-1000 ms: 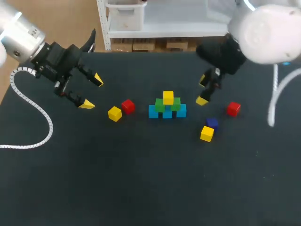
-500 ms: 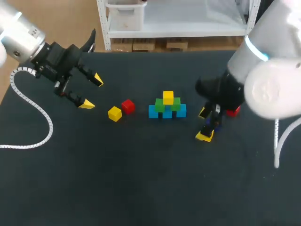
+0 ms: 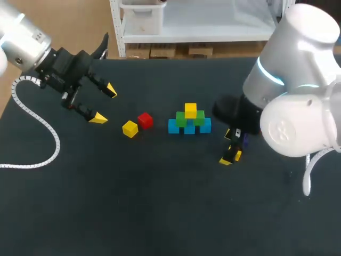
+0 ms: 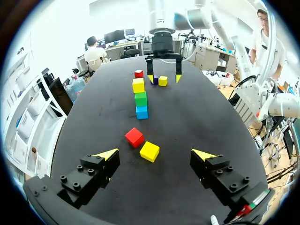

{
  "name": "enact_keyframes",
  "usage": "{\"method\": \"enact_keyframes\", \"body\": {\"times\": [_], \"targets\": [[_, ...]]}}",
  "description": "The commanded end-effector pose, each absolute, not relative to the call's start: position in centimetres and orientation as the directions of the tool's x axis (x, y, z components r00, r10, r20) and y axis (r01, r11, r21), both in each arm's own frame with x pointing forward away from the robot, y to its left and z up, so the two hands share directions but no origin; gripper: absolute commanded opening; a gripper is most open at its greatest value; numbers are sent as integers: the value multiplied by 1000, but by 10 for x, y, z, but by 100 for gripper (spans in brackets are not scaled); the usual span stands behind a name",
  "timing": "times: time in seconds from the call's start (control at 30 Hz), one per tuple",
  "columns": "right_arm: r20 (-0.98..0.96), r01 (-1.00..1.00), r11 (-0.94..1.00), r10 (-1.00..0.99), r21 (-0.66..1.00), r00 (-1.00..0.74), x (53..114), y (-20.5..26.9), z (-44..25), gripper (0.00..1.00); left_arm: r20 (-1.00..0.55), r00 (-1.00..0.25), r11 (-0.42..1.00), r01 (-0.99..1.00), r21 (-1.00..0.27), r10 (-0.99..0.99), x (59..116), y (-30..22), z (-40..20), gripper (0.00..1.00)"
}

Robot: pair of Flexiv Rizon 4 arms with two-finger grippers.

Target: Place the blue cubes, place green cubes on the blue cubes, place the yellow cubes on the green cubes, then place the red cubes on the yellow cubes, and place purple cube on the red cubes.

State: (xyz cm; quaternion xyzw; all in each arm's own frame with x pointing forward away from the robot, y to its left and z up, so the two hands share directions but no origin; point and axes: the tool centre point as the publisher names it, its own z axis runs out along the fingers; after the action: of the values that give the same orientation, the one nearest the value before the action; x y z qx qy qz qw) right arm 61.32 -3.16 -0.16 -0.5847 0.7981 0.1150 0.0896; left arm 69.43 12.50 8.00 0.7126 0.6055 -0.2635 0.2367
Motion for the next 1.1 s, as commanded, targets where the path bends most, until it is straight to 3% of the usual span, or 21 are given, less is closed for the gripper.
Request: {"method": "enact_keyframes", "body": {"times": [0.03, 0.37, 1.03, 1.1], "targets": [[-266, -946, 318, -908, 65, -324, 611, -42, 3, 100, -662, 129, -156, 988, 18, 738, 695, 125, 79, 100], [-250, -927, 363, -893, 95, -375, 591, -62, 9, 100, -662, 129, -156, 988, 18, 738, 695, 125, 79, 100], [-226, -921, 384, -894, 64, -388, 599, -54, -8, 100, -662, 129, -156, 988, 18, 738, 695, 125, 79, 100], [-219, -918, 392, -892, 60, -395, 600, -56, -10, 95, -662, 129, -156, 988, 18, 738, 695, 125, 79, 100]]}}
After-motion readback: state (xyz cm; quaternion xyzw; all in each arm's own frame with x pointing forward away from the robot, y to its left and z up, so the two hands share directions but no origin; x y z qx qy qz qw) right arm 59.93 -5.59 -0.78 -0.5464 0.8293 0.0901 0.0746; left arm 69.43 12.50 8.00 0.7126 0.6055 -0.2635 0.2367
